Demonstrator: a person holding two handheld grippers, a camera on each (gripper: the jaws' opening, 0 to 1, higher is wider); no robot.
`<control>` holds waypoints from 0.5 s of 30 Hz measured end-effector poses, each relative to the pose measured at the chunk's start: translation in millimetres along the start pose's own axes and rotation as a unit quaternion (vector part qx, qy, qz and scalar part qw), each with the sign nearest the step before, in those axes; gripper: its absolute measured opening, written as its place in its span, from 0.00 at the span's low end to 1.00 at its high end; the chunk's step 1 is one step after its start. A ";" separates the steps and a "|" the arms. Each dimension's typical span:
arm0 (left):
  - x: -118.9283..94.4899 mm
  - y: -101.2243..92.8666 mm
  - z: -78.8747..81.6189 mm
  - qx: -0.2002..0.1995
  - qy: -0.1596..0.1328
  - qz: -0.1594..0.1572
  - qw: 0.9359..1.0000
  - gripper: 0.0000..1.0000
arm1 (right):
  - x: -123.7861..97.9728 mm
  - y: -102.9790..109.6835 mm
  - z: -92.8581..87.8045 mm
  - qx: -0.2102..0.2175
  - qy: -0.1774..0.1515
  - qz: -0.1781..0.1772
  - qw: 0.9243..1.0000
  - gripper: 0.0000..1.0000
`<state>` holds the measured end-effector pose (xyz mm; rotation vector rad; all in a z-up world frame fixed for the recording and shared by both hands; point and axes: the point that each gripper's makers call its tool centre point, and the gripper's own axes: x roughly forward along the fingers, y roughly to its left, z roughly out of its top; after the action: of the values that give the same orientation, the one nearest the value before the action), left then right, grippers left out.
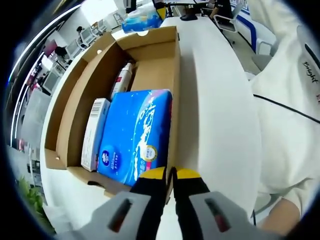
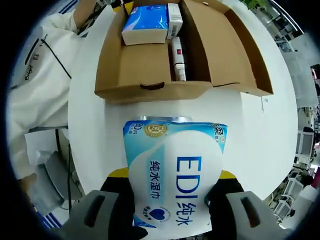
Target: Operate the shoe box by opening the lid, removing the specified soft item, and placing it in the target area until the item is outside and the box remains undamaged.
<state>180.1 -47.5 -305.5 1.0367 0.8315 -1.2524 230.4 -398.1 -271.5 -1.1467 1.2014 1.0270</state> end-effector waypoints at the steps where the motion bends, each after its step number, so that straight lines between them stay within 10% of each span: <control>1: 0.0 -0.1 0.0 0.001 0.000 0.000 1.000 0.05 | 3.8 -0.9 1.6 0.001 0.000 -0.002 1.000 0.58; 15: -0.3 -0.1 -0.9 0.002 0.001 0.000 1.000 0.05 | 30.7 6.4 5.2 -0.006 -0.006 0.019 1.000 0.58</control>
<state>180.0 -46.5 -305.5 1.0397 0.8311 -1.2543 228.0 -392.3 -302.6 -1.1289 1.2127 1.0685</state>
